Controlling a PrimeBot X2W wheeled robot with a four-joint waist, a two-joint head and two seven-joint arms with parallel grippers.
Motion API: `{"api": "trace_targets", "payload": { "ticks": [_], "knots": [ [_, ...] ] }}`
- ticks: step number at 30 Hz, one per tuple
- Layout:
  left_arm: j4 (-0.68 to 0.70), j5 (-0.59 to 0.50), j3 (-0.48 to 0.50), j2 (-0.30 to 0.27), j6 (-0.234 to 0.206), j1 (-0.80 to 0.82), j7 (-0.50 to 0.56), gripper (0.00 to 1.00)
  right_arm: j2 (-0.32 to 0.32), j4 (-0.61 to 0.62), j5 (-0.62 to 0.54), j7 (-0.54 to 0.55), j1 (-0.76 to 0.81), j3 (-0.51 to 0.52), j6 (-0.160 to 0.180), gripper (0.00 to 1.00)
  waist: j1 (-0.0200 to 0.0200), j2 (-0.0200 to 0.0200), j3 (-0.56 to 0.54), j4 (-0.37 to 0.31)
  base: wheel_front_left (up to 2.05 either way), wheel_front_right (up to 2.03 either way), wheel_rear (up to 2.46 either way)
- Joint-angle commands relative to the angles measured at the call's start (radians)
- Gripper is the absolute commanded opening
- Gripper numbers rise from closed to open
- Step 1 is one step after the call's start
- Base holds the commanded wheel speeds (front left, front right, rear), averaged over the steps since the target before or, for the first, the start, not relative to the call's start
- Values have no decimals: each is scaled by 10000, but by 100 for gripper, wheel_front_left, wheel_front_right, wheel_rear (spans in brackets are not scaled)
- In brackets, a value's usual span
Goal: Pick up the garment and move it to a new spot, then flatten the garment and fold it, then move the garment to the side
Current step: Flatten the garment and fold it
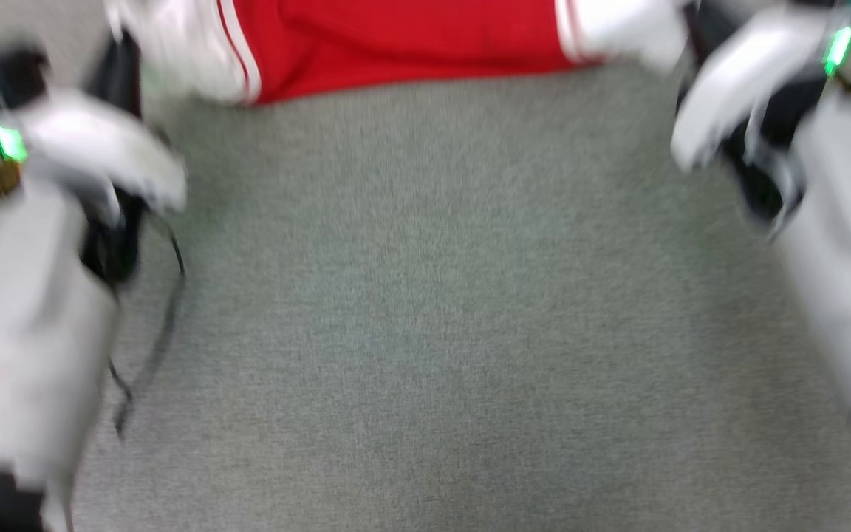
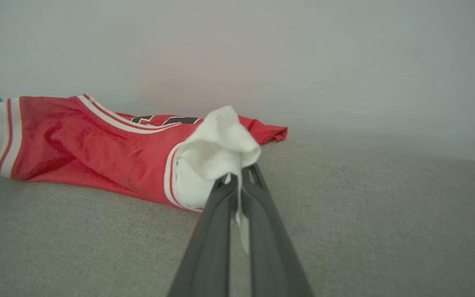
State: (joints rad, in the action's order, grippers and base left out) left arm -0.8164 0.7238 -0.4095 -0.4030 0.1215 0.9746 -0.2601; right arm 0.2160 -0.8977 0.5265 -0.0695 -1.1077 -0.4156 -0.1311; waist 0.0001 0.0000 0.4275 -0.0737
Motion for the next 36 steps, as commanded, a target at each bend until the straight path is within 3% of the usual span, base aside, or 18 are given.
{"api": "trace_targets", "payload": {
  "ticks": [1, 9, 17, 23, 29, 30, 31, 32, 33, 36],
  "knots": [
    [525, 21, 192, -4, -153, -947, -59, 0, 144, 256, 226, -3, 790, -150, 5, 0, -1, 0, -939, -70, 0, 0, 0],
    [3212, -10, 579, -14, -1218, -5573, 19, 0, 976, 1779, 979, -209, 4551, -87, 6, 0, -1, 0, -2488, -13, 0, 0, 0],
    [5333, 82, 592, -456, -2587, -8499, 655, 0, 1401, 3070, 1031, 249, 7445, 725, 6, 0, -1, 0, -3514, 7, 0, 0, 0],
    [7178, -36, 469, -917, -3828, -10476, 1519, 0, 1207, 4628, 447, 1147, 9976, 2009, 6, 0, -1, 0, -4066, 131, 0, 0, 0],
    [8440, -178, 380, -1323, -4638, -11643, 2155, 0, 579, 6606, -512, 2609, 12256, 3479, 6, 0, -1, 0, -4158, 285, 0, 0, 0],
    [8619, -207, 338, -1320, -4719, -11704, 2184, 0, 448, 6914, -749, 2846, 12529, 3683, 6, 7, -1, 0, -4138, 313, 0, 0, 0],
    [8741, -211, 302, -1281, -4757, -11720, 2223, 0, 394, 7217, -1070, 3045, 12721, 3850, 6, 38, -1, 0, -4116, 335, 0, 0, 0],
    [8839, -264, 253, -1259, -4817, -11716, 2260, 0, 259, 7475, -1300, 3266, 12869, 4032, 8, 86, -1, 0, -4093, 356, 0, 0, 0],
    [8924, -323, 183, -1239, -4846, -11662, 2271, 0, 74, 7765, -1449, 3446, 12943, 4132, 6, 100, -1, 0, -4077, 382, 0, 0, 0],
    [9188, -483, 40, -1152, -4830, -11337, 2241, 0, -120, 8449, -1987, 3801, 12878, 4439, 6, 100, -1, 0, -3939, 525, 0, 0, 0]
  ]
}}
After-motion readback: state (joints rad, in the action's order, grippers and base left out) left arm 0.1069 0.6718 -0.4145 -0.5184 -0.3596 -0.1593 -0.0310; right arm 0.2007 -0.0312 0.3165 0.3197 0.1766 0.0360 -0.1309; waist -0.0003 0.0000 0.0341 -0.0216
